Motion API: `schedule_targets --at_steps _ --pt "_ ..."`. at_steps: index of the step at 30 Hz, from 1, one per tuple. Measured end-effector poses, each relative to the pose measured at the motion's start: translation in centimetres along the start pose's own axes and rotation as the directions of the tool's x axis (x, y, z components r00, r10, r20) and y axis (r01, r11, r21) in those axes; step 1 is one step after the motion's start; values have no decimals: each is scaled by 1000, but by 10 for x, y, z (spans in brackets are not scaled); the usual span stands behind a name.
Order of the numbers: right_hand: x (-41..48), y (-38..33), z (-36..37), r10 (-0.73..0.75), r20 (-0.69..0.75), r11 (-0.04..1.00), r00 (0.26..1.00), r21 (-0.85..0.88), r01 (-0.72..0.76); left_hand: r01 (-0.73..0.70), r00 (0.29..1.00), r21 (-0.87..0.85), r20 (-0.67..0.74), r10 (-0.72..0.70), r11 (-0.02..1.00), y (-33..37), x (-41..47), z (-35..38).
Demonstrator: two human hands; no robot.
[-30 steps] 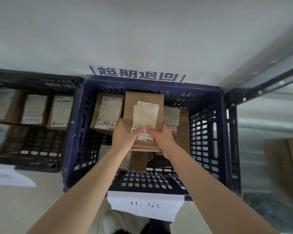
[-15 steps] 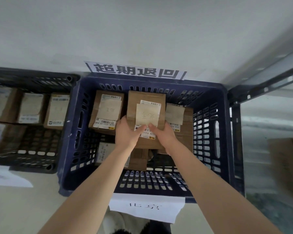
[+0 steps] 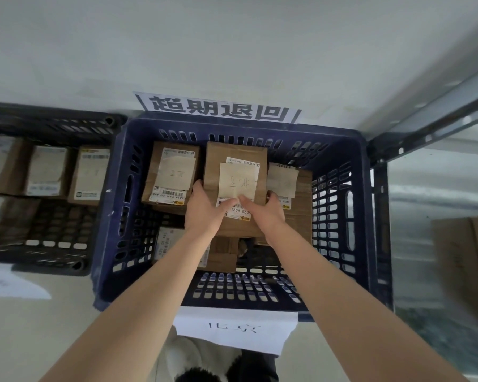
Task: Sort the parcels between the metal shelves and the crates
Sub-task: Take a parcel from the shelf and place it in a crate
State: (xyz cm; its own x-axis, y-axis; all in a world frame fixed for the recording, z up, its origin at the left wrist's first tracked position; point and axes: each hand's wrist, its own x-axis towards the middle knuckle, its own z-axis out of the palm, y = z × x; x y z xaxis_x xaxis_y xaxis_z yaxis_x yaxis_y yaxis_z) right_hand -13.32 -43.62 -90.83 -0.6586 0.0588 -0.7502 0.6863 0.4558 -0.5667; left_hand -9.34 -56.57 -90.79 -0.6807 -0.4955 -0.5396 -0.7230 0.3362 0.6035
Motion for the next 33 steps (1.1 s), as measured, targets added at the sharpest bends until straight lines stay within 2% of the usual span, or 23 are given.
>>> schedule_targets --at_steps 6,12,16,19,22,25,28,33 --pt "-15 -12 -2 21 23 1000 1000 -5 -21 -58 997 90 -36 62 994 14 -16 -17" --pt "-30 -26 -15 -18 18 996 1000 -89 19 -150 988 212 -9 155 966 22 -31 -40" --pt "-49 -25 -32 -119 -15 960 993 -256 111 -245 968 365 49 245 898 8 -44 -60" --pt "-76 -19 -50 -195 -12 859 981 -484 165 -328 943 509 119 312 796 -3 -60 -76" --pt "-121 -9 -72 -291 -15 676 957 -711 194 -391 909 682 179 377 619 -6 -85 -92" --pt "-185 5 -90 -380 -42 567 924 -800 197 -475 851 763 272 449 438 -1 -127 -114" --pt "-253 21 -104 -337 -57 594 940 -787 165 -526 801 799 351 485 291 4 -179 -135" --pt "-360 72 -109 -222 -86 695 971 -712 96 -600 734 781 451 509 173 1 -275 -150"
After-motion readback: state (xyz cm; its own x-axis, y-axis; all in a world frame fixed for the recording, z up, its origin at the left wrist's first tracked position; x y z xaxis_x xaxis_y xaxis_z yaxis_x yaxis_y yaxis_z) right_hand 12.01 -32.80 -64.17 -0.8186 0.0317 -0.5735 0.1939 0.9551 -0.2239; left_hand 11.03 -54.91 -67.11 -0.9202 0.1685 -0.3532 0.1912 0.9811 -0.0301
